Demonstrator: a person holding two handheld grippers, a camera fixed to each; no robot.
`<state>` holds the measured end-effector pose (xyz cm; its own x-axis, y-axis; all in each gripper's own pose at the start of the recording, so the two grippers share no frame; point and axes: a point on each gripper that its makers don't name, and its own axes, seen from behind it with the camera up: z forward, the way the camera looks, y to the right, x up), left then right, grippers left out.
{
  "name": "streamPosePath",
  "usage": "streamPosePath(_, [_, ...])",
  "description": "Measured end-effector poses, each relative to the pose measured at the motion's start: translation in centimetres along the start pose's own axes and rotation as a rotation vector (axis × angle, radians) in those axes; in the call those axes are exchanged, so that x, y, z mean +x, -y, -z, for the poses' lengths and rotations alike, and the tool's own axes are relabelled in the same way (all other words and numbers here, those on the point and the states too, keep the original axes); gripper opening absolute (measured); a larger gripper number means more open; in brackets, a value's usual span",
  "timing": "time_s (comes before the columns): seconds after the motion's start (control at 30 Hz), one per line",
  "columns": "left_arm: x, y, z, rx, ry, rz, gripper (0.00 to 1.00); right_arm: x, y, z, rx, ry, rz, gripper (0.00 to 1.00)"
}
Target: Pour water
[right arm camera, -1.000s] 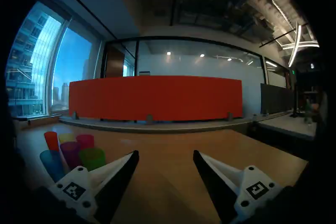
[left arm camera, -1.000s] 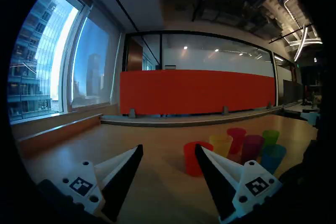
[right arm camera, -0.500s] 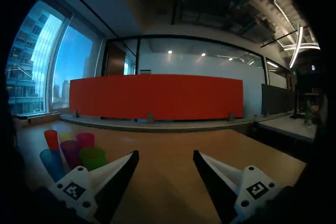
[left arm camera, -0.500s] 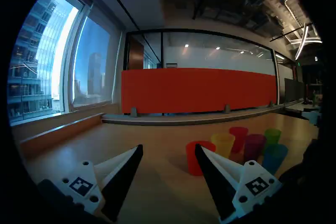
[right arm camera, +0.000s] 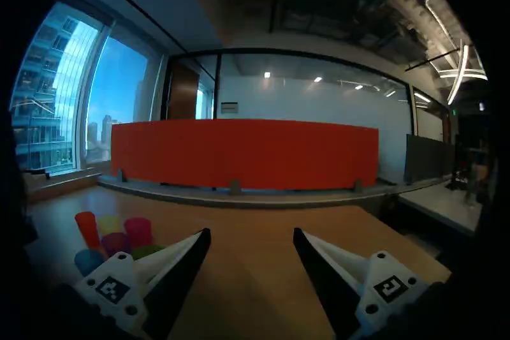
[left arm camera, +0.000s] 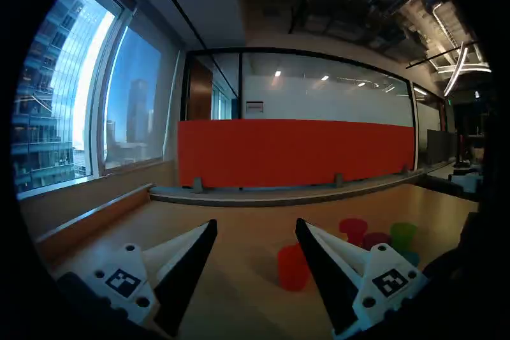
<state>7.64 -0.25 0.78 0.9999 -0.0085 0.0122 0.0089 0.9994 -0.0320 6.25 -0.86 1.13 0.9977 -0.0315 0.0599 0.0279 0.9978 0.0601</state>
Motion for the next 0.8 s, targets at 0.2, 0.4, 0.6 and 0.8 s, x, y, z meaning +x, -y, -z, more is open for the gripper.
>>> streamPosePath(0.2, [2.9,-0.6,-0.7,-0.038,0.020,-0.007,0.91,2.9,-0.4,-0.4,0.015,0.017,0.015,1.00])
streamPosePath(0.4, [6.1,-1.0,-1.5,-0.066,0.020,-0.010,0.92,5.8,-0.7,-0.8,0.026,0.016,0.044,1.00])
streamPosePath(0.6, [9.4,-0.6,-2.1,-0.075,0.004,-0.008,0.91,9.1,0.0,-0.8,0.059,0.009,0.043,1.00])
streamPosePath(0.8, [11.9,-0.5,-2.5,-0.094,0.001,0.002,0.92,12.1,0.1,-0.9,0.079,-0.001,0.032,1.00])
